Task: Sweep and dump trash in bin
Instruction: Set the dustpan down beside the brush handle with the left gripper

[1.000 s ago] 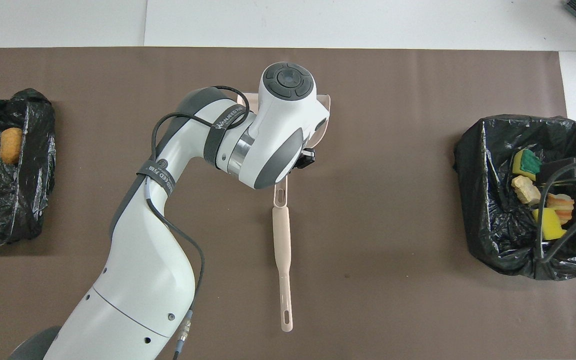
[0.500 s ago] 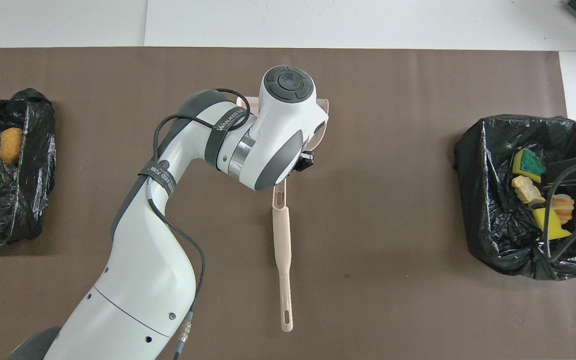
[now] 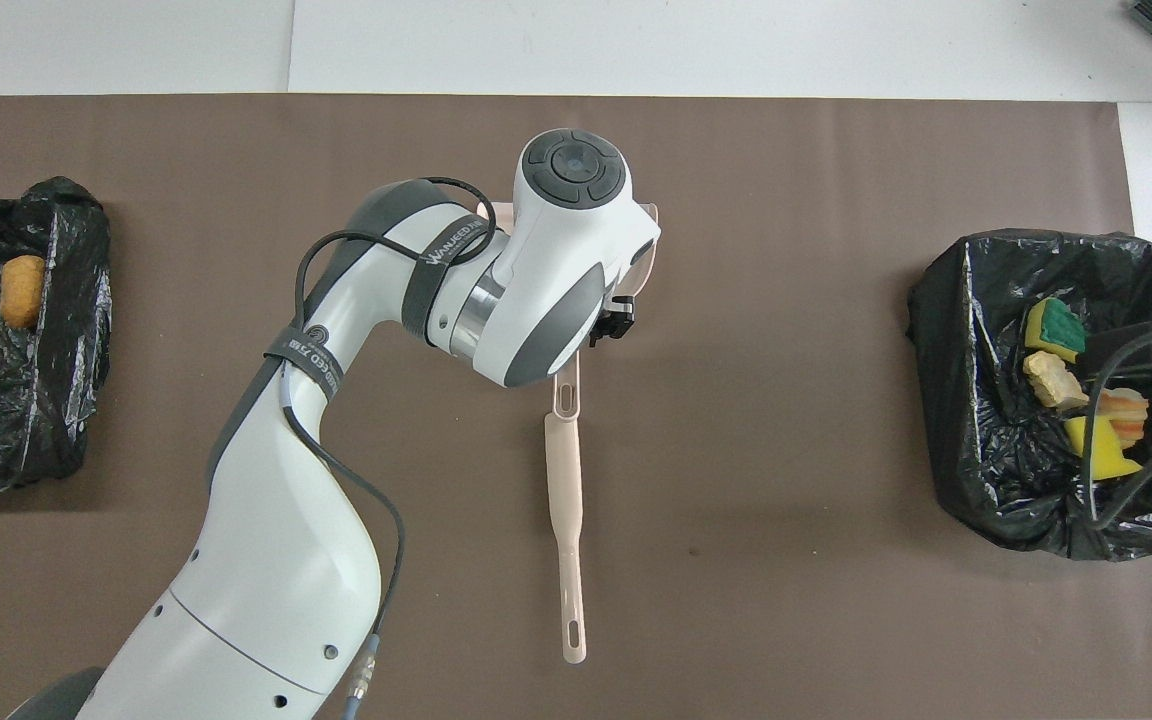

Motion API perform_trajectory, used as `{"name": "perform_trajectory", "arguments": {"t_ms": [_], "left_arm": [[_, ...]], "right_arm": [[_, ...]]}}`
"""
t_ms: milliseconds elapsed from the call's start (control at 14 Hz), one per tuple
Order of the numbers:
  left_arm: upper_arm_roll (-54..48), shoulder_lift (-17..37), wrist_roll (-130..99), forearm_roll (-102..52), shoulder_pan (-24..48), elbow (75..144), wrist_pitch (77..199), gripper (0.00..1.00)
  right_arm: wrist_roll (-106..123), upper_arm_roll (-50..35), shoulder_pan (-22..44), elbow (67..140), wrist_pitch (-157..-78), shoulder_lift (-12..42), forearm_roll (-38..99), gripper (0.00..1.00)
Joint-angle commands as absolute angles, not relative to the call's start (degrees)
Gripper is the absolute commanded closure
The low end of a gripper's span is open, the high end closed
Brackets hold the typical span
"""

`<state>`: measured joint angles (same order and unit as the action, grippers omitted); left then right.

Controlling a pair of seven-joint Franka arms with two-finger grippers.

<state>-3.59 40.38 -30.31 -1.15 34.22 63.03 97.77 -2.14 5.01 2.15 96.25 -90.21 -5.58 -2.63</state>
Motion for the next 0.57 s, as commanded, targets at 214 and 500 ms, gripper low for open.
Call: {"name": "perform_trajectory", "arguments": {"t_ms": [214, 500], "left_arm": [[-2.6, 22.4, -30.4, -0.9, 28.3, 80.6, 99.3, 0.0], [-2.6, 12.1, -26.4, -0.9, 21.1, 86.0, 96.9, 0.0]], "right_arm": [[-1.1, 4.7, 2.2, 96.3, -84.5, -6.9, -0.9, 0.0], [-0.9, 4.7, 2.2, 97.0, -84.7, -7.4, -0.9, 0.0]]}}
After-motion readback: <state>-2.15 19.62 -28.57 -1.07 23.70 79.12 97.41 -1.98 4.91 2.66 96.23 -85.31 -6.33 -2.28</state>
